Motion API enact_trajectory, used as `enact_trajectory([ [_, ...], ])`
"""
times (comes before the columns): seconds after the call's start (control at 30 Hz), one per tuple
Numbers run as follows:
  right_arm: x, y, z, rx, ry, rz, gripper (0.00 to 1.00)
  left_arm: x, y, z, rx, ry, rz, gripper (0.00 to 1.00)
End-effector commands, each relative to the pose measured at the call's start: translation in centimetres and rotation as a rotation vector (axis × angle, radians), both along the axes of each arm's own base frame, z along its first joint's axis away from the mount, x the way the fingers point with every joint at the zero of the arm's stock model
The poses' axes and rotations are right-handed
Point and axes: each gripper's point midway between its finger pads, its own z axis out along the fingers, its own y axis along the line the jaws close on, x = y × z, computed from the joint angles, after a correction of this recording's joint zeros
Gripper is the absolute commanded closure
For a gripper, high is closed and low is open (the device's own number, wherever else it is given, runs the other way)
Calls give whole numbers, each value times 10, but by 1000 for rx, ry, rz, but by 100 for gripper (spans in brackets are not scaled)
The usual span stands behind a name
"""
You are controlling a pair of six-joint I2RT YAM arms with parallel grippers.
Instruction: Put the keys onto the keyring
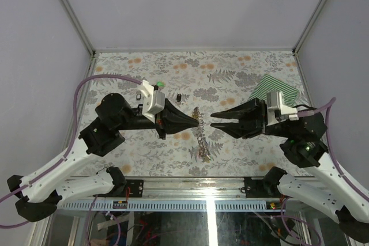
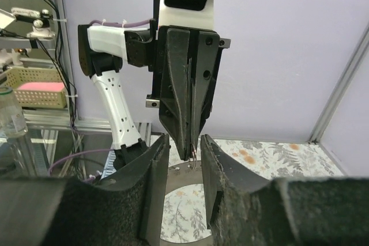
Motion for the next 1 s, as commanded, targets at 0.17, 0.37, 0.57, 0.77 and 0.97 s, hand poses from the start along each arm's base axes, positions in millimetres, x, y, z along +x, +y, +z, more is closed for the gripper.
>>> enact_trajectory([
  [0.17,-6,3,-14,-160,-19,40,63,-7,5,14,17,-93,-24,100],
  [0.37,-6,10,-20,-183,-5,76,63,-7,3,15,16,-87,-30,100],
  [0.57,-3,13,-22,-189,-4,74,64,-7,1,14,19,-82,-40,100],
  [0.77,0,15,-24,-196,-2,73,72,-8,0,14,21,-80,-50,100],
  [0.97,2,16,-31,-211,5,70,78,-9,2,17,11,-88,-45,100],
])
